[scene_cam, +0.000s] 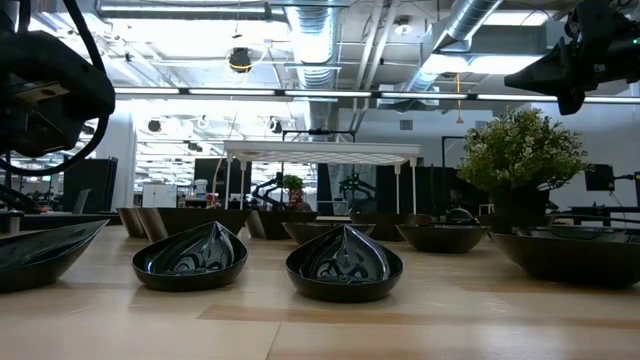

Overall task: Pick & Place Mini shaped plates
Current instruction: Stack the black drop-shaped plate on top of the black drop-shaped plate on the shelf

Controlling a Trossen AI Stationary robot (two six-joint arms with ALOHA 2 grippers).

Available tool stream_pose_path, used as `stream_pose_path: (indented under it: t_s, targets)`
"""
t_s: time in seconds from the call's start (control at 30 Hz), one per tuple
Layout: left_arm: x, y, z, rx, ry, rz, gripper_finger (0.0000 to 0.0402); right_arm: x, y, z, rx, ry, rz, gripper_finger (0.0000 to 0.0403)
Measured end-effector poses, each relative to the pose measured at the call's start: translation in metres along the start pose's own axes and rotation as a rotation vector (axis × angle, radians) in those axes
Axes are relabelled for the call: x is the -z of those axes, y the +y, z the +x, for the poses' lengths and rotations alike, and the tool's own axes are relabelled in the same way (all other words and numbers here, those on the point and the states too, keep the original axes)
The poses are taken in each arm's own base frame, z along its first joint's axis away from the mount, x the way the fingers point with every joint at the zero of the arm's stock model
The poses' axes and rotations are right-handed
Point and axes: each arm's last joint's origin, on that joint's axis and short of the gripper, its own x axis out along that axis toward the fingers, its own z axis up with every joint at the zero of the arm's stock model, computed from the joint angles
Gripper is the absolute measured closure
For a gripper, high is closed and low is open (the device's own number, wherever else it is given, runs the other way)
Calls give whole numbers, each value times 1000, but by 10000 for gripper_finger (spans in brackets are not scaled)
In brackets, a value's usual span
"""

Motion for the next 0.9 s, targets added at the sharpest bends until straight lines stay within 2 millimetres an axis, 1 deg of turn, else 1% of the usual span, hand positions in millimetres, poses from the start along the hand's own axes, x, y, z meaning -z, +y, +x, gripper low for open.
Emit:
stream_pose_path:
  t_s: [0.1,0.2,0.37,0.43,0.53,0.6,0.73,0.9]
  targets:
    - [0,0,-4,12,7,0,394,0,0,0,0,0,0,401]
    - [0,0,-14,39,22,-1,394,0,0,0,0,0,0,401]
    - [-3,2,-41,115,22,-4,394,0,0,0,0,0,0,401]
    - [-6,4,-54,169,-1,-9,395,0,0,0,0,0,0,401]
    - [-11,5,-75,293,-52,-30,393,0,0,0,0,0,0,401]
    - [-17,5,-89,389,-110,-45,393,0,0,0,0,1,-1,401]
    - [-38,2,-113,546,-268,-56,395,0,0,0,0,0,0,401]
    - [-72,-2,-133,592,-403,-6,395,0,0,0,0,0,-1,401]
